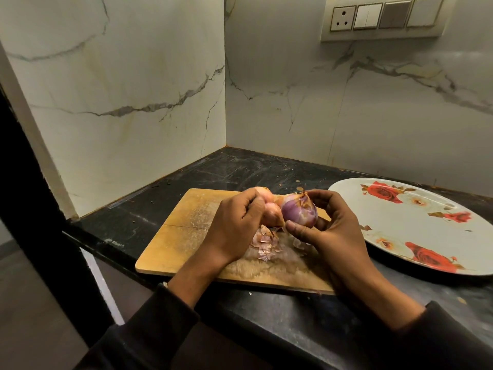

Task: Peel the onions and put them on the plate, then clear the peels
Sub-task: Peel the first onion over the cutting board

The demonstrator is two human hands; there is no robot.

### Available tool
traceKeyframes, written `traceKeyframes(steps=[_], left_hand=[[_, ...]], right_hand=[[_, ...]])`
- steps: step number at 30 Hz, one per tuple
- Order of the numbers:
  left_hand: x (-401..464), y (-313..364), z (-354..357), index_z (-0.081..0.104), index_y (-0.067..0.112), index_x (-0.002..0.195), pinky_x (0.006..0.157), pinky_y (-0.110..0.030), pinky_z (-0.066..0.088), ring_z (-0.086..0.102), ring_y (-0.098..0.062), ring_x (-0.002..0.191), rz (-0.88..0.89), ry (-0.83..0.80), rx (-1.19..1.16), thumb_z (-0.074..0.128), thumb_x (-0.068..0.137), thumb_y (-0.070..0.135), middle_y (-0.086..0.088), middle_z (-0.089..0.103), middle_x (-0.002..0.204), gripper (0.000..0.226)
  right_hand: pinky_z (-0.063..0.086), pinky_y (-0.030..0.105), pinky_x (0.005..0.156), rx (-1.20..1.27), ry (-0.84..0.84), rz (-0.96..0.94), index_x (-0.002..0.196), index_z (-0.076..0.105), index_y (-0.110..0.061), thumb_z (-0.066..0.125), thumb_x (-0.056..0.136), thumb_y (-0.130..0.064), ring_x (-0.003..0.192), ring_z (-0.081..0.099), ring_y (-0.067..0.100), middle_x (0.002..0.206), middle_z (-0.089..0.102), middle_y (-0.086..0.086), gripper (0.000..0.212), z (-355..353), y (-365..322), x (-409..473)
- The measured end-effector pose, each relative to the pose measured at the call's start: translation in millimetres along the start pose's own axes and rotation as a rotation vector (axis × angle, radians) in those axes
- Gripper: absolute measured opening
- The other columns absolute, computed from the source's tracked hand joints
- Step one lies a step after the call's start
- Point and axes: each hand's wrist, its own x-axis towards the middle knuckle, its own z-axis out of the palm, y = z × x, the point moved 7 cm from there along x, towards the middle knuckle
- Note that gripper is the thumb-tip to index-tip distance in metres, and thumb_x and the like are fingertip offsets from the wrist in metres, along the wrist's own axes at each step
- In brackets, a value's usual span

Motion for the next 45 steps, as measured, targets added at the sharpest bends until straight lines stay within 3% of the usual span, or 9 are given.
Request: traceKeyframes(steps=[5,9,17,20,26,30,35,40,45], left_hand=[[1.0,1.9,2.2,0.068,0.027,0.103,0.070,-0.017,0.055,0.066,-0.001,0.085,0.026,-0.024,0.043,0.063,0.097,0.026,0.014,0.069,0.090,0.007],[-0.2,7.2,3.3,0.068,0.024,0.125,0.082,-0.009,0.052,0.064,0.008,0.100,0.044,-0.076,0.002,0.066,0.096,0.024,0.010,0.071,0.111,0.029],[-0.7,8.7,1.7,0.068,0.028,0.122,0.086,-0.012,0.053,0.065,0.008,0.101,0.053,-0.055,-0.024,0.065,0.096,0.019,0.009,0.073,0.110,0.028],[-1.2,10.6,-0.7,0.068,0.031,0.111,0.073,-0.012,0.055,0.070,0.004,0.083,0.053,-0.043,-0.082,0.064,0.096,0.010,0.006,0.074,0.095,0.026],[-1.9,10.9,0.1,0.062,0.034,0.118,0.078,-0.011,0.054,0.066,0.009,0.093,0.063,-0.042,-0.044,0.064,0.096,0.014,0.019,0.068,0.097,0.030],[-2.0,9.3,-1.5,0.062,0.033,0.118,0.075,-0.014,0.057,0.069,0.005,0.088,0.056,-0.028,-0.070,0.065,0.096,0.011,0.012,0.072,0.098,0.031],[-2.1,11.5,4.1,0.061,0.031,0.123,0.075,-0.015,0.056,0.069,0.004,0.094,0.036,-0.088,-0.142,0.062,0.096,0.023,0.018,0.068,0.101,0.028],[-3.1,15.2,-6.5,0.073,0.014,0.108,0.070,-0.021,0.058,0.073,-0.010,0.088,0.078,0.018,-0.230,0.063,0.088,0.040,0.005,0.075,0.097,0.034],[-2.9,22.4,-6.3,0.076,0.016,0.097,0.070,-0.011,0.049,0.064,-0.007,0.093,0.184,0.007,-0.127,0.077,0.082,0.027,0.006,0.068,0.099,0.019]], right_hand=[[0.060,0.030,0.087,0.039,-0.011,0.027,0.120,0.059,-0.025,0.088,0.062,-0.014,0.113,0.068,0.017,0.124,0.063,-0.004,0.066,1.5,2.4,-0.2],[0.061,0.033,0.085,0.116,-0.034,0.074,0.126,0.059,-0.021,0.086,0.058,-0.021,0.106,0.072,0.020,0.128,0.063,0.003,0.074,2.7,5.1,-0.9],[0.060,0.042,0.092,0.060,-0.070,0.105,0.136,0.058,-0.024,0.085,0.063,-0.039,0.111,0.069,0.017,0.128,0.066,0.000,0.079,5.8,6.9,-0.9],[0.059,0.048,0.093,0.004,-0.082,0.088,0.135,0.057,-0.027,0.086,0.063,-0.050,0.113,0.068,0.022,0.127,0.067,0.001,0.081,7.3,5.7,-2.6],[0.062,0.041,0.088,-0.028,-0.088,0.045,0.126,0.056,-0.034,0.082,0.061,-0.042,0.107,0.070,0.017,0.124,0.066,-0.002,0.070,9.0,-0.3,-4.6],[0.061,0.036,0.090,-0.050,-0.081,0.018,0.117,0.055,-0.044,0.083,0.057,-0.049,0.112,0.068,0.017,0.127,0.064,-0.003,0.066,10.1,-3.1,-5.0],[0.061,0.038,0.089,-0.016,-0.027,0.021,0.126,0.057,-0.033,0.081,0.061,-0.045,0.109,0.069,0.015,0.127,0.065,0.002,0.071,6.1,-0.4,-2.6],[0.062,0.032,0.086,-0.071,0.042,0.016,0.138,0.053,-0.019,0.077,0.057,-0.057,0.109,0.067,0.013,0.127,0.064,0.002,0.093,1.8,-1.2,-1.8],[0.063,0.039,0.085,-0.071,0.044,0.032,0.139,0.052,-0.021,0.077,0.056,-0.062,0.108,0.069,0.018,0.127,0.064,0.002,0.096,1.2,0.5,-2.0]])
